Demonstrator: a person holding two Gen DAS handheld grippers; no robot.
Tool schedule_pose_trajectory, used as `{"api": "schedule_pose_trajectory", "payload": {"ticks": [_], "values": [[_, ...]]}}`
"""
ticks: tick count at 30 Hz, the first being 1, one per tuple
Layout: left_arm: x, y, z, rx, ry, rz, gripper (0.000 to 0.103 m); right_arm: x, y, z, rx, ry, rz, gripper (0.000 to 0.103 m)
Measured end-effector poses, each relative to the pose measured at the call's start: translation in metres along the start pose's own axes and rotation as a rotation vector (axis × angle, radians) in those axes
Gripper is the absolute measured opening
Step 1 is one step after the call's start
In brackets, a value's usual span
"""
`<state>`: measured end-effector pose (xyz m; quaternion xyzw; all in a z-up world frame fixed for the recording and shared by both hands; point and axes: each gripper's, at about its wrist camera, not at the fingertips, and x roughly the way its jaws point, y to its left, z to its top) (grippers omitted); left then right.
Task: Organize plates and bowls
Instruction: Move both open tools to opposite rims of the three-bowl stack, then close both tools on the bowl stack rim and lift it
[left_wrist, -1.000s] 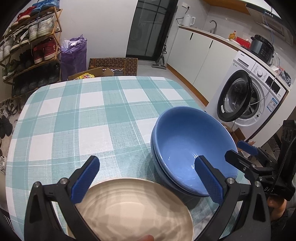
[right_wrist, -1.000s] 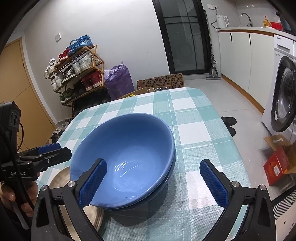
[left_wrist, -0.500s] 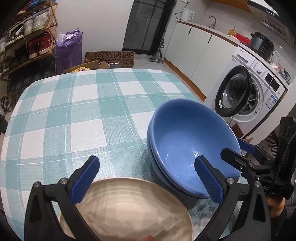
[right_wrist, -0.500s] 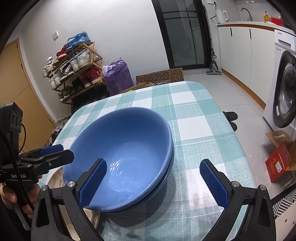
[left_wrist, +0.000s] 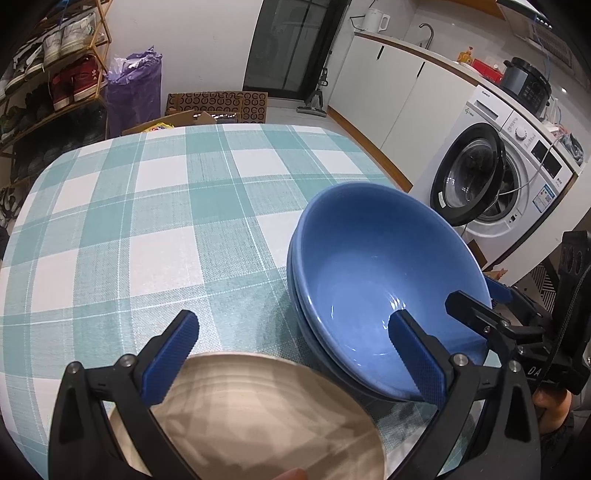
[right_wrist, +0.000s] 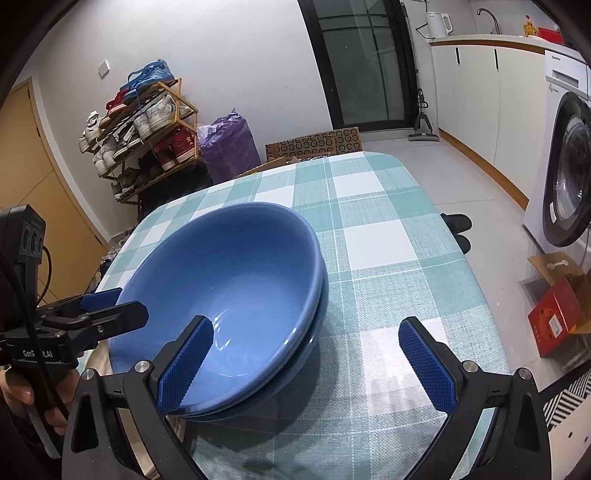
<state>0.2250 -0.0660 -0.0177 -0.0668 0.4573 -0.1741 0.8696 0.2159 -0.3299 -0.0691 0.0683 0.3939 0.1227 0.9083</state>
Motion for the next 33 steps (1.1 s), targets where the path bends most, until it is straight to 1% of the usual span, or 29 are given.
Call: {"api": "schedule_pose_trajectory", "payload": {"ticks": [5, 9, 11, 15, 17, 18, 19, 21, 23, 25, 28, 29, 30, 31, 32, 33], "values": [[0.006, 0.005, 0.001, -0.035, 0.015, -0.012, 0.103, 0.003, -0.006, -0.001, 0.013, 0.010, 0.002, 0.102], [0.011, 0.007, 0.001, -0.056, 0.022, 0.001, 0.103, 0.007, -0.012, -0.001, 0.044, 0.021, 0.026, 0.102], [0.013, 0.007, 0.000, -0.061, 0.030, -0.004, 0.103, 0.007, -0.013, -0.002, 0.052, 0.023, 0.027, 0.102], [0.017, 0.008, -0.001, -0.071, 0.046, 0.005, 0.100, 0.010, -0.018, -0.002, 0.080, 0.032, 0.051, 0.102], [0.019, 0.008, -0.001, -0.078, 0.050, -0.005, 0.093, 0.011, -0.020, -0.002, 0.095, 0.041, 0.067, 0.102], [0.019, 0.009, -0.001, -0.080, 0.056, -0.011, 0.089, 0.012, -0.020, -0.002, 0.101, 0.046, 0.074, 0.102], [0.020, 0.008, -0.002, -0.081, 0.062, -0.016, 0.086, 0.013, -0.021, -0.002, 0.104, 0.048, 0.080, 0.101], [0.020, 0.008, -0.002, -0.082, 0.062, -0.021, 0.084, 0.013, -0.020, -0.003, 0.105, 0.051, 0.101, 0.094], [0.019, 0.006, -0.002, -0.076, 0.054, -0.029, 0.079, 0.014, -0.018, -0.003, 0.102, 0.057, 0.125, 0.086], [0.018, 0.005, -0.003, -0.072, 0.054, -0.038, 0.073, 0.014, -0.014, -0.002, 0.091, 0.056, 0.126, 0.082], [0.017, 0.002, -0.003, -0.066, 0.051, -0.050, 0.065, 0.014, -0.011, -0.002, 0.077, 0.055, 0.131, 0.073], [0.016, 0.001, -0.003, -0.061, 0.049, -0.050, 0.063, 0.014, -0.010, -0.002, 0.075, 0.056, 0.136, 0.072], [0.015, -0.001, -0.003, -0.056, 0.048, -0.050, 0.059, 0.014, -0.009, -0.002, 0.071, 0.057, 0.136, 0.071], [0.015, -0.002, -0.003, -0.051, 0.047, -0.052, 0.054, 0.013, -0.007, -0.001, 0.065, 0.054, 0.136, 0.068], [0.014, -0.005, -0.003, -0.041, 0.044, -0.055, 0.052, 0.012, -0.006, -0.001, 0.059, 0.050, 0.137, 0.065], [0.014, -0.006, -0.003, -0.034, 0.042, -0.056, 0.047, 0.012, -0.005, -0.001, 0.055, 0.048, 0.139, 0.064]]}}
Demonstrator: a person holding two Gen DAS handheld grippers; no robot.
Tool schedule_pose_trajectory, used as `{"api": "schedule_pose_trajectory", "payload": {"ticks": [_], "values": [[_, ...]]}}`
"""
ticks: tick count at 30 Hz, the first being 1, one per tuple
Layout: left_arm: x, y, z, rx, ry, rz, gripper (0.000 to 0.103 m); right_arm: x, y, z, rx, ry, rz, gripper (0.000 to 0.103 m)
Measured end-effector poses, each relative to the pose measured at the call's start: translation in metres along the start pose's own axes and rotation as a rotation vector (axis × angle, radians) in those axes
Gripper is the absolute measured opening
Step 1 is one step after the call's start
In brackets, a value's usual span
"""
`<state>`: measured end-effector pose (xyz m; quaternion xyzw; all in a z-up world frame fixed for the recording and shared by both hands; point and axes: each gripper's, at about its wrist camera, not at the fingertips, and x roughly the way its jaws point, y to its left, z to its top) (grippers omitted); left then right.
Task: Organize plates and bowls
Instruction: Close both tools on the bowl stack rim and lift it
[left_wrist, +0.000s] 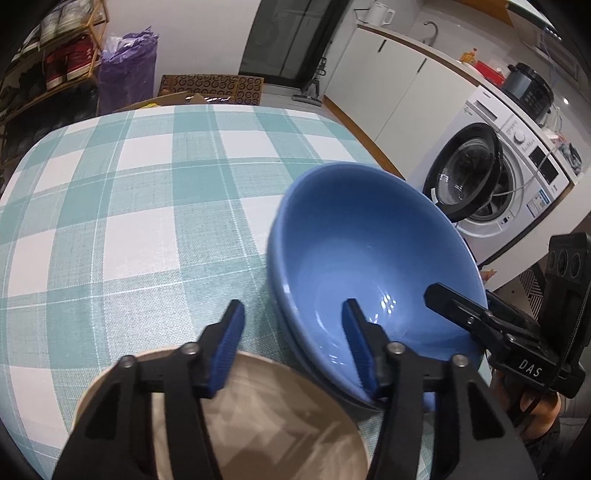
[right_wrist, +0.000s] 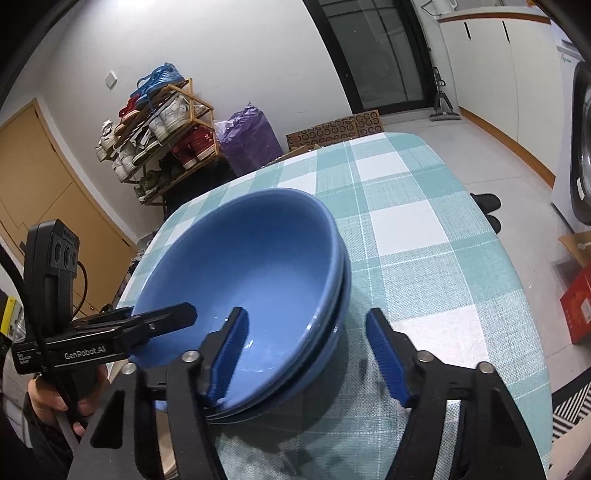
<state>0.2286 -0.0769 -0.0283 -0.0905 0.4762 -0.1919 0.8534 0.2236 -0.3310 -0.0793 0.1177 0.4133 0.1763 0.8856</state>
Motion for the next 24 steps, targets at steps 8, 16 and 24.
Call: {"api": "schedule_pose_trajectory", "payload": {"ticks": [8, 16, 24], "values": [[-0.001, -0.008, 0.001, 0.024, -0.007, 0.009, 0.034, -0.006, 0.008, 0.003, -0.027, -0.019, -0.016, 0.053], [-0.002, -0.013, -0.001, 0.044, -0.011, 0.043, 0.032, -0.008, 0.010, 0.002, -0.040, -0.021, -0.032, 0.049], [-0.003, -0.014, -0.003, 0.045, -0.010, 0.049, 0.032, -0.008, 0.011, 0.003, -0.048, -0.022, -0.045, 0.049]]}}
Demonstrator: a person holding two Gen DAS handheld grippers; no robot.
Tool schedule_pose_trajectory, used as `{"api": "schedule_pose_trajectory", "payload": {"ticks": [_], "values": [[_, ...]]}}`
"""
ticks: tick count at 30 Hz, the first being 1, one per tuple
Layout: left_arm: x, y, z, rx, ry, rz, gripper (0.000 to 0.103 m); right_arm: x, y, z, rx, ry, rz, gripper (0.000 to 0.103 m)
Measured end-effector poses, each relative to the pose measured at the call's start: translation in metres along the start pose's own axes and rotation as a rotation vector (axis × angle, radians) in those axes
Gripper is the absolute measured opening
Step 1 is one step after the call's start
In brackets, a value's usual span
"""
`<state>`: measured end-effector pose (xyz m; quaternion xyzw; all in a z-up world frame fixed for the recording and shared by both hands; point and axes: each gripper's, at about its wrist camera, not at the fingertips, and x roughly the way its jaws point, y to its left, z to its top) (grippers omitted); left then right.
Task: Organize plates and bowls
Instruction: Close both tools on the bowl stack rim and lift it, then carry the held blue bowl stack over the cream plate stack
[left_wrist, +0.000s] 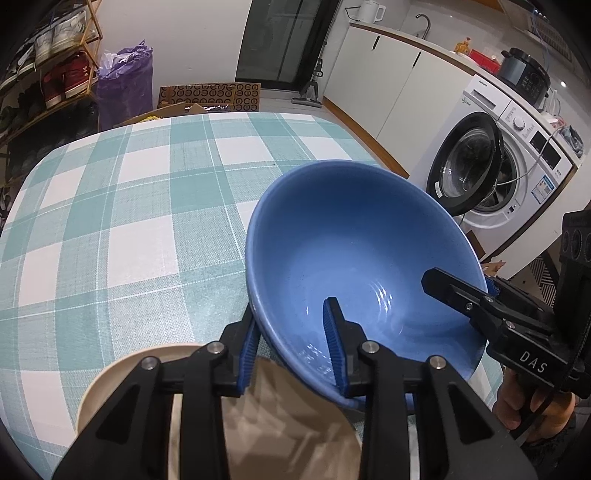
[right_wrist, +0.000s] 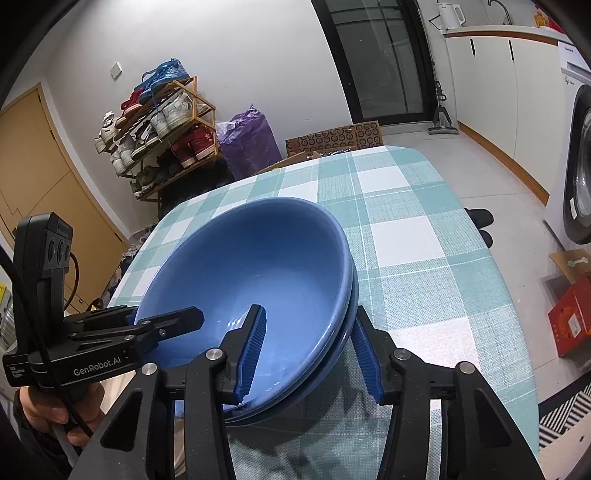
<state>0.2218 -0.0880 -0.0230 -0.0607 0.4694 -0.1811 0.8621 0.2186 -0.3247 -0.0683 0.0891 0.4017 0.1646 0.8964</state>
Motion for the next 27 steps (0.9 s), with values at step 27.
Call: {"api": "schedule_pose_trajectory", "payload": {"ticks": [27], "values": [[-0.027, -0.017, -0.002, 0.037, -0.051, 0.000, 0.032, -0.032, 0.003, 0.000, -0.019, -0.052, -0.018, 0.049]]}}
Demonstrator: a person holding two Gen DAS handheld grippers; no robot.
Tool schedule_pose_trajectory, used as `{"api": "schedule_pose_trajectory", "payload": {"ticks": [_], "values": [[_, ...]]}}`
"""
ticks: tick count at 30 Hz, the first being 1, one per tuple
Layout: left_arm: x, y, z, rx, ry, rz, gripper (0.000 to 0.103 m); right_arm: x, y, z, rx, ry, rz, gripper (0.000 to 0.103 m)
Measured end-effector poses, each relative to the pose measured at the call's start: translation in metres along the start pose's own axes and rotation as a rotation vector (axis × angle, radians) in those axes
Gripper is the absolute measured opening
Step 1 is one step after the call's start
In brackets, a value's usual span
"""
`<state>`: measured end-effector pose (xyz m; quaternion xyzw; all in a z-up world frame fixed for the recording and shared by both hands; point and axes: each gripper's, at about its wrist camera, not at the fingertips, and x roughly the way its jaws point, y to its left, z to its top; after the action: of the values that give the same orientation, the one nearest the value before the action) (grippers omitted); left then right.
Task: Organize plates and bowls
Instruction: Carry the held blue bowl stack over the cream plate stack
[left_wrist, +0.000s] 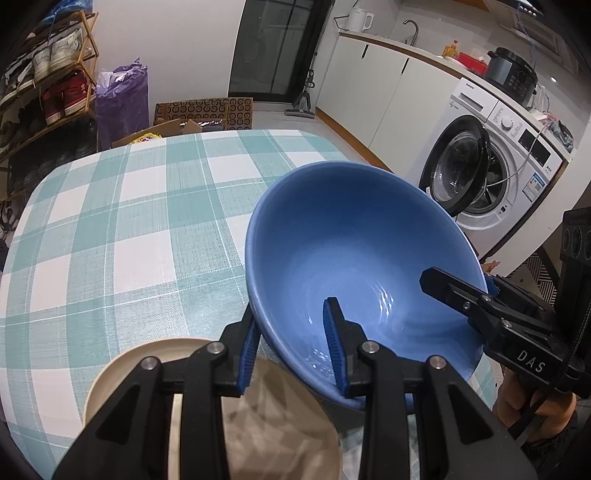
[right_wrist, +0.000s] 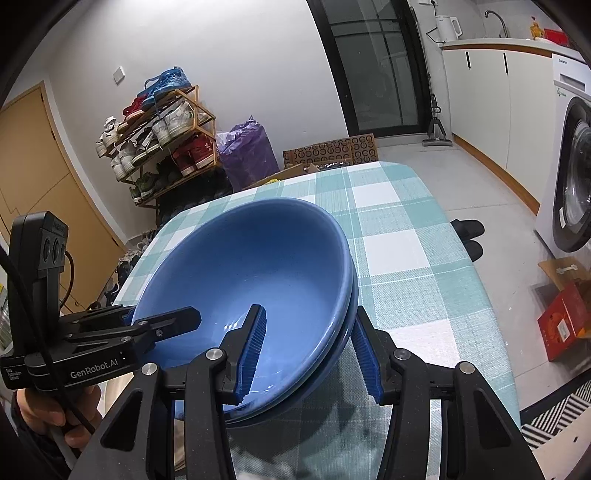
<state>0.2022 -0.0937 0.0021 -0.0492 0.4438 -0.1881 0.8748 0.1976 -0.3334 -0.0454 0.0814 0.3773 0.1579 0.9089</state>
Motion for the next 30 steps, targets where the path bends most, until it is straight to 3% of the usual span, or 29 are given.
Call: {"api": "schedule_pose_trajectory", "payload": {"ticks": [30], "values": [[-0.055, -0.006, -0.009, 0.008, -0.094, 0.017, 0.032, -0.056, 0.032, -0.006, -0.048, -0.079, 0.023, 0.049]]}}
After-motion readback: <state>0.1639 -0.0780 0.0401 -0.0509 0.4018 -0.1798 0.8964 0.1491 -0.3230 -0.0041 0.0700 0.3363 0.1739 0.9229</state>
